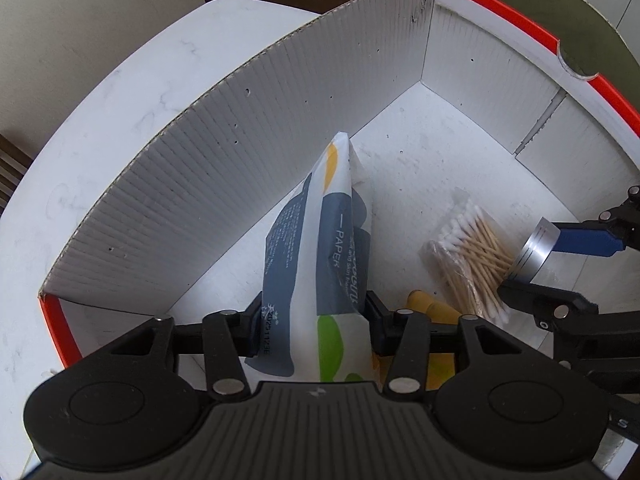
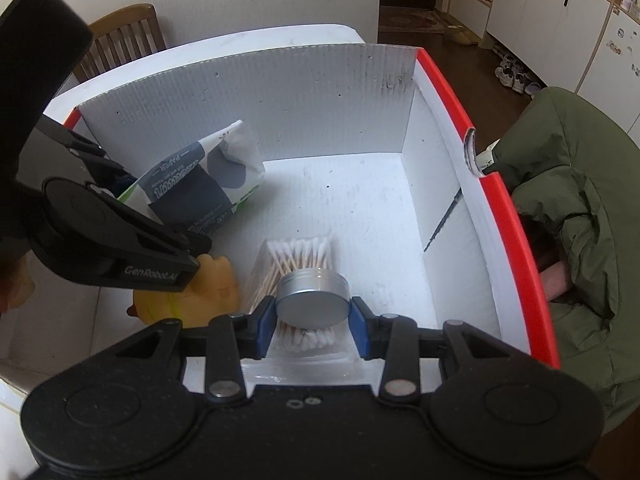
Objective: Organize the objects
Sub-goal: 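Open both grippers to release the tissue pack and tin in the box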
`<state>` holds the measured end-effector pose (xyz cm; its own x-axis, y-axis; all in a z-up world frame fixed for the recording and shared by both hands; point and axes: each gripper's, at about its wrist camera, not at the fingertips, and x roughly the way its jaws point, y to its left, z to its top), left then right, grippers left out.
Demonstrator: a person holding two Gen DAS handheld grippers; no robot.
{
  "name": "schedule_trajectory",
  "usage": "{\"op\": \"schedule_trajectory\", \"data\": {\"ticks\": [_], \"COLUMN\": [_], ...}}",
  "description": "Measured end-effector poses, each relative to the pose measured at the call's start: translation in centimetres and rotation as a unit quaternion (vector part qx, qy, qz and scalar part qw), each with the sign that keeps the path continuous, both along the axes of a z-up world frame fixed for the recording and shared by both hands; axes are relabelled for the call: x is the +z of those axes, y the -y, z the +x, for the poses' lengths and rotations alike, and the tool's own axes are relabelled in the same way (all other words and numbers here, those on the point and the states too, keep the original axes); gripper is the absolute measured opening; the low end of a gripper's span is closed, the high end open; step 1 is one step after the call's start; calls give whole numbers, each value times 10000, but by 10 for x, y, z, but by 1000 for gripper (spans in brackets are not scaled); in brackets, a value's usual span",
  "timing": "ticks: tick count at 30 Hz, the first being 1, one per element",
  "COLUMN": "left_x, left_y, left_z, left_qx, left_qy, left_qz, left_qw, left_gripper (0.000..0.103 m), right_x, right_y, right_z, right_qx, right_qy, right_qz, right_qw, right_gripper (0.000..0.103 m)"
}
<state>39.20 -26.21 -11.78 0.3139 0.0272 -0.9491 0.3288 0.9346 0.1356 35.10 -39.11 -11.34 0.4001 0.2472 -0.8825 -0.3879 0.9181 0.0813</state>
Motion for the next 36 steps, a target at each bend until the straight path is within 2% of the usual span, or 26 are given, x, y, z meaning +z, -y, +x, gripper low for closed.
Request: {"op": "schedule_trajectory", "data": {"ticks": [2,4,7,14,21,31,36], "left_x": [0,1,2,18,46,91,103], "left_y": [0,0,0,-5,-11,-37,-53], "left_z": [-1,-2,-2,-14,-39,-79,-96], "left_qx": [-7,24,136,238,149,343,387], "left_qy": [49,49,-14,126,502,957,1166], "left_qz": [19,-26,-83,-351,-510,-1171,-1444], "left_qw": [10000,10000,9999,9990,9973,9879,9819], "left_gripper": [64,67,68,68,68,68,68], "right_x": [0,1,2,13,37,75,89], "right_y": [1,2,4,8,11,4,-5], "right_z": [0,-1,-3,-11,-28,-63,-81], "right_qx": [-28,-45,-85,-128,-155,-115,-87], "right_qy": [2,5,24,155,407,841,1051], "right_qz": [38,63,110,250,416,596,667], "right_qw": [10000,10000,9999,9995,9982,9946,9922], "right_gripper": [40,44,50,52,58,64,68]}}
